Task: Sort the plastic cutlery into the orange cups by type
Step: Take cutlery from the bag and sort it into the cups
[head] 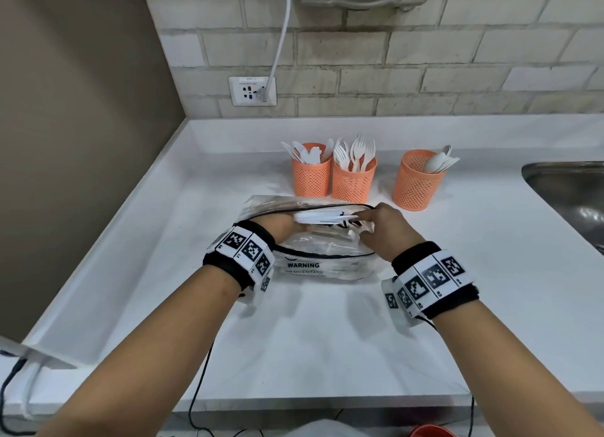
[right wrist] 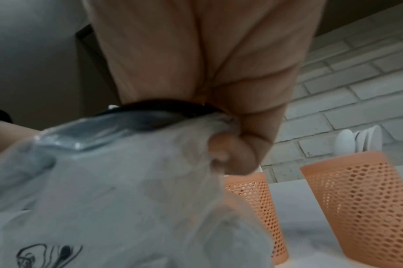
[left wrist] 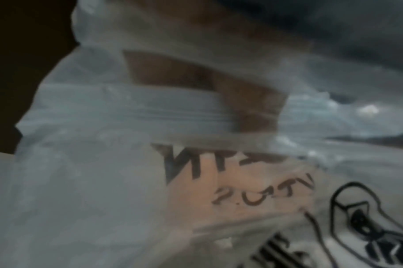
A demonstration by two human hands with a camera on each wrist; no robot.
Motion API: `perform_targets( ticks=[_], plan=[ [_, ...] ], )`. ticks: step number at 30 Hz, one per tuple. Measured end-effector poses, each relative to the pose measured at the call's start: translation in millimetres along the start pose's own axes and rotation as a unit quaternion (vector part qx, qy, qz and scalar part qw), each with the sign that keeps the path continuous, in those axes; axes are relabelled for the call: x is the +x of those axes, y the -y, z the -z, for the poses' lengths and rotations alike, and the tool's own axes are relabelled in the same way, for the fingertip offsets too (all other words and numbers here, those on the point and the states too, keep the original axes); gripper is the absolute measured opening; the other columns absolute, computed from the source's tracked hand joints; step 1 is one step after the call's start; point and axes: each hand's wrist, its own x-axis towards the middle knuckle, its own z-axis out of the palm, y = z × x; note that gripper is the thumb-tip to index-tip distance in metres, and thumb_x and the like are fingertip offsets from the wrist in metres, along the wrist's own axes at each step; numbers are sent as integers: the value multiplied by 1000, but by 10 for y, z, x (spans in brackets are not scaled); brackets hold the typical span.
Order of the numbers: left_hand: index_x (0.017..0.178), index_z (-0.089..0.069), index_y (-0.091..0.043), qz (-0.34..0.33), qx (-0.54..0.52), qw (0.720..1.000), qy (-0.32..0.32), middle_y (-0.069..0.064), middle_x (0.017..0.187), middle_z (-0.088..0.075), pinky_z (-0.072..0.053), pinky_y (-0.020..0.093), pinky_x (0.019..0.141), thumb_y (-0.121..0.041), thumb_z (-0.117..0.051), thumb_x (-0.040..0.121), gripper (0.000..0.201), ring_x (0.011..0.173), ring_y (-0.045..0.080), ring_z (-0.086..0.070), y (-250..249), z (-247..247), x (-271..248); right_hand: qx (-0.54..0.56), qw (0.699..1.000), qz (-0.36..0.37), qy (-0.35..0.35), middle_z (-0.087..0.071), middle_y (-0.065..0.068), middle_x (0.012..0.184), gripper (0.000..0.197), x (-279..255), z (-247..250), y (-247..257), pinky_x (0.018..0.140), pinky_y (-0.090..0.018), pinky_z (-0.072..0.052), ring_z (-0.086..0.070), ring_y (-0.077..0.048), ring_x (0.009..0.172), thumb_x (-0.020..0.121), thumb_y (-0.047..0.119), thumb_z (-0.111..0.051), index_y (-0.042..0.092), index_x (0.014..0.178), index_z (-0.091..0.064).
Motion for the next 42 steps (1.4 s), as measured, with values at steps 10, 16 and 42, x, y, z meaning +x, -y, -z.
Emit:
perform_targets(
  ticks=[10, 16, 42],
  plan=[
    [89, -52, -22, -119, -108, 985, 59, -7, 75, -53, -43, 20, 70, -13, -51, 95, 11, 66, 7, -49, -307, 58, -70, 45, 997, -32, -57, -57, -23, 108, 35, 66, 34, -90, 74, -25, -36, -50, -27, 89, 82, -6, -44, 7, 108, -65],
    [80, -53, -21, -107, -238, 964, 48, -4, 66, -56, -46, 27, 76, -11, -50, 96, 19, 62, 4, -56, -369, -10, -68, 31, 989, -72, -127, -58, -23, 107, 29, 112, 214, -240, 72, -25, -40, -56, -32, 85, 81, -8, -48, 6, 96, -69],
    [94, -64, -15, -80, -289, 950, 82, 0, 84, -69, -49, 30, 92, -12, -50, 95, 14, 82, 11, -65, -368, -184, 30, 280, 942, 107, -150, -64, -1, 98, 43, 95, 200, 290, 62, -12, -50, -61, -9, 67, 89, 7, -57, 11, 131, -48]
  ],
)
